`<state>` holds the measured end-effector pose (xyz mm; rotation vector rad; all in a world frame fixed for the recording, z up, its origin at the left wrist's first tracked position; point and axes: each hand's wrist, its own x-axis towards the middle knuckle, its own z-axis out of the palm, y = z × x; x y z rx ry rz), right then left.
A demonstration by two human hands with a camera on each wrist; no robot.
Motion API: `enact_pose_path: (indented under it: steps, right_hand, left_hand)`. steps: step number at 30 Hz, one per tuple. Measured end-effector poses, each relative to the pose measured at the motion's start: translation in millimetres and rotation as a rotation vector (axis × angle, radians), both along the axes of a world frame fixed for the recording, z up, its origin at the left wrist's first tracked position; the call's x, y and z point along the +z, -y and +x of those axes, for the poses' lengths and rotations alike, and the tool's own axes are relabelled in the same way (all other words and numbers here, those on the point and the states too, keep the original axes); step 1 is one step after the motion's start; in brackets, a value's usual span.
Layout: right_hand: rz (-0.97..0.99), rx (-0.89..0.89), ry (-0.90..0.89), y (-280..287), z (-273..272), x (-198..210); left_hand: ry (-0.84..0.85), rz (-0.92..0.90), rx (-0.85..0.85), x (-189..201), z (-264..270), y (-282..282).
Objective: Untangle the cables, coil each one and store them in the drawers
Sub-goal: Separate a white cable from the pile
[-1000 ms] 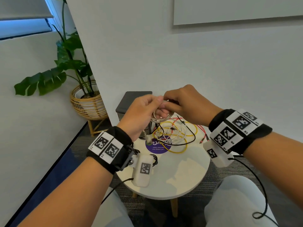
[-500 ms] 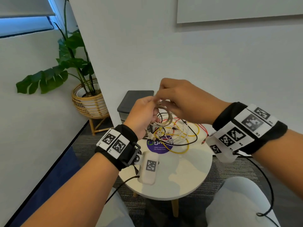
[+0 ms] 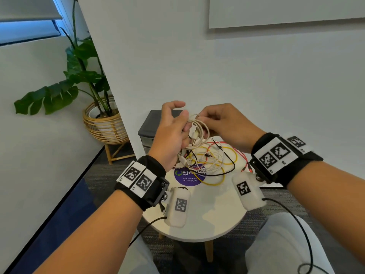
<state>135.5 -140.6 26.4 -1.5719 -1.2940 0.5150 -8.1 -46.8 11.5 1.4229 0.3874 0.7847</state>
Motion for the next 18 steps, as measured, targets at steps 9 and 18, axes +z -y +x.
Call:
enact_pose_path:
  steps: [9, 18]
  right_hand:
    - [-0.05, 0.163, -0.726, 1.4, -13.2, -10.4]
    - [-0.247, 0.001, 0.157, 1.2, -11.5, 5.6]
  left_hand:
    - [-0.059, 0.267, 0.085, 1.3, -0.1, -3.9]
    - [-0.161, 0.269, 0.133, -10.6, 3.3, -10.5]
